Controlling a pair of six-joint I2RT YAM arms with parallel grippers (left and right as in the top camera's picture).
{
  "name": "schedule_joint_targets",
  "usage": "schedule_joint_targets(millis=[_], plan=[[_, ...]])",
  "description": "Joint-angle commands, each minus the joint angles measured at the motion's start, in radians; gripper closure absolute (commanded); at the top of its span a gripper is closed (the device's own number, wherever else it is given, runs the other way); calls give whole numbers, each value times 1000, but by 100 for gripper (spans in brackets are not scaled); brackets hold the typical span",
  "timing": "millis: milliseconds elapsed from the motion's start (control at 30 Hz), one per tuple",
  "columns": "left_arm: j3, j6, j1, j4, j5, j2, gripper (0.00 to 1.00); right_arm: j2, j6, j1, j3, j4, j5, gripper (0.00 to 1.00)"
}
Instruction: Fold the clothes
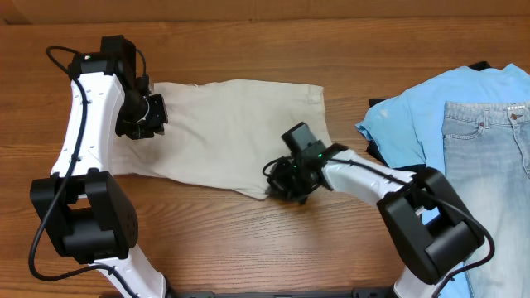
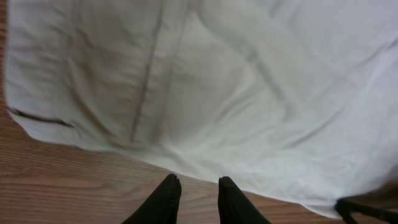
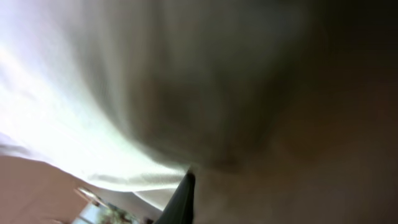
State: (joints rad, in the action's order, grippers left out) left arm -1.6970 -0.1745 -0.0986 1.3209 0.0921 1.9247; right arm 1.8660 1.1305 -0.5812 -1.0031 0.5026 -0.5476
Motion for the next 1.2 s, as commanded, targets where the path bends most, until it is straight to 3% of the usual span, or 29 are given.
schedule_joint_targets(millis=[0,133,400,433,500,533,833,1067,1167], plan=[[-6,22,-3,-4,-21,-20,74,8,-227,29,-64,130,-57,96],[44,22,-3,-48,-21,-20,71,8,-380,50,-117,299,-49,96],[157,22,-6,-102,-47,-20,71,8,-429,58,-124,426,-26,96],[157,21,-8,-101,-49,-20,71,8,-430,62,-124,436,-27,91],[154,21,-15,-99,-42,-23,72,8,-433,72,-124,438,-27,69],[150,20,-19,-96,-36,-23,72,8,-434,76,-126,436,-27,65],[105,0,-35,-2,-15,-23,67,-16,-538,121,-238,483,29,63],[120,37,-112,-101,-13,-22,26,-35,-686,127,-281,398,12,62],[173,131,-143,-197,-22,-21,21,-35,-691,127,-279,354,15,67]])
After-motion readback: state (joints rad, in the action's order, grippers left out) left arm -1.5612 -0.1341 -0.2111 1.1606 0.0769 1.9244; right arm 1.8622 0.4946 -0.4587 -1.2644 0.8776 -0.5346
